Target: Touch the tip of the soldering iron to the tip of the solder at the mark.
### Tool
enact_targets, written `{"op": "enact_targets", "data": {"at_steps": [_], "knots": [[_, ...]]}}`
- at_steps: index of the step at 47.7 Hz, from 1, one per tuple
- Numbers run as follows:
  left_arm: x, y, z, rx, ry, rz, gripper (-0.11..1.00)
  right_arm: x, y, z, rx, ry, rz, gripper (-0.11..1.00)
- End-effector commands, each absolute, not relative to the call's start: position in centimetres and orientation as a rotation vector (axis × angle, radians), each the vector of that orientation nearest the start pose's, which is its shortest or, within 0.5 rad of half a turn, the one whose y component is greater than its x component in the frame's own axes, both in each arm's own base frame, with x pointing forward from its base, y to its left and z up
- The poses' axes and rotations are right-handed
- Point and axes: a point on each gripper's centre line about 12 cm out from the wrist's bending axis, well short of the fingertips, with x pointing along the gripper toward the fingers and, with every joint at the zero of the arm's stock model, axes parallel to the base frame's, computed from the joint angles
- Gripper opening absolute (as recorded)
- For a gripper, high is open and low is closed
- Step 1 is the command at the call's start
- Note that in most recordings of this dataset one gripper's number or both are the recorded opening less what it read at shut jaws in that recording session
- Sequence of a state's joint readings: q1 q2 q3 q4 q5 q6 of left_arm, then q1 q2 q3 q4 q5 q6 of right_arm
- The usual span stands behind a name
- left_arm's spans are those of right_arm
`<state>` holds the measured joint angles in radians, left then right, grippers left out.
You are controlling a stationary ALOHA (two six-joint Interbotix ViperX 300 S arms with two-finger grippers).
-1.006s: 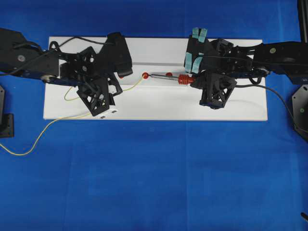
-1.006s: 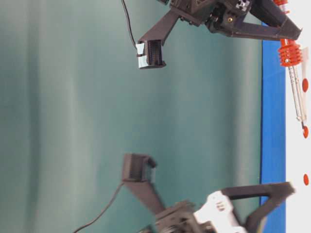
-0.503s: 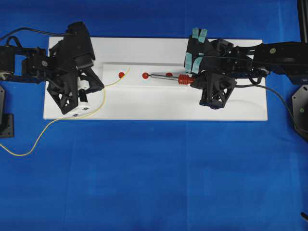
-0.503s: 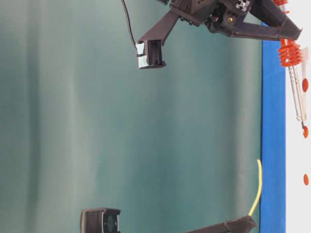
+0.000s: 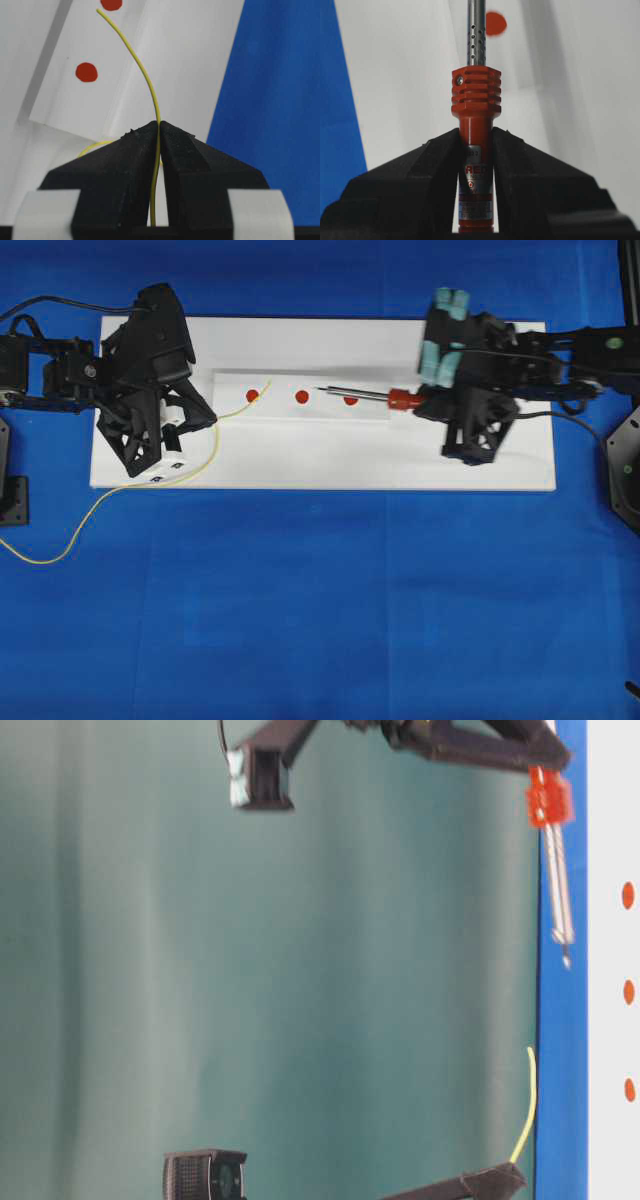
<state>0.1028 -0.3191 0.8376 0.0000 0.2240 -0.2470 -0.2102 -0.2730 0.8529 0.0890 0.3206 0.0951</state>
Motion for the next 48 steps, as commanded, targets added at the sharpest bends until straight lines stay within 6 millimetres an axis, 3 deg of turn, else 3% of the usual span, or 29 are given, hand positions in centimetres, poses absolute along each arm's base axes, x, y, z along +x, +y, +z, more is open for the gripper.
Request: {"op": "enact_targets", "data": {"at_steps": [1, 11, 29, 39, 48], "knots": [[31.0, 3.2, 21.0, -0.271, 0.698, 0.184, 0.03, 28.4, -5.9, 18.8, 0.28, 0.827, -0.256, 0.06], [31.0, 3.2, 21.0, -0.271, 0.699, 0.185, 0.03, 26.0, -5.5, 19.1, 0.316, 0.804, -0.276, 0.06], [31.6, 3.2, 21.1, -0.274, 0.697, 0.185, 0.03, 26.0, -5.5, 18.9, 0.312, 0.815, -0.276, 0.06], [33.8, 3.2, 21.6, -0.271, 0.689, 0.177, 0.03, 25.9, -5.5, 18.8, 0.312, 0.815, -0.276, 0.06], [36.6, 3.0, 20.7, -0.266, 0.72, 0.17, 0.03, 25.9, -5.6, 18.8, 0.313, 0.816, -0.278, 0.06]]}}
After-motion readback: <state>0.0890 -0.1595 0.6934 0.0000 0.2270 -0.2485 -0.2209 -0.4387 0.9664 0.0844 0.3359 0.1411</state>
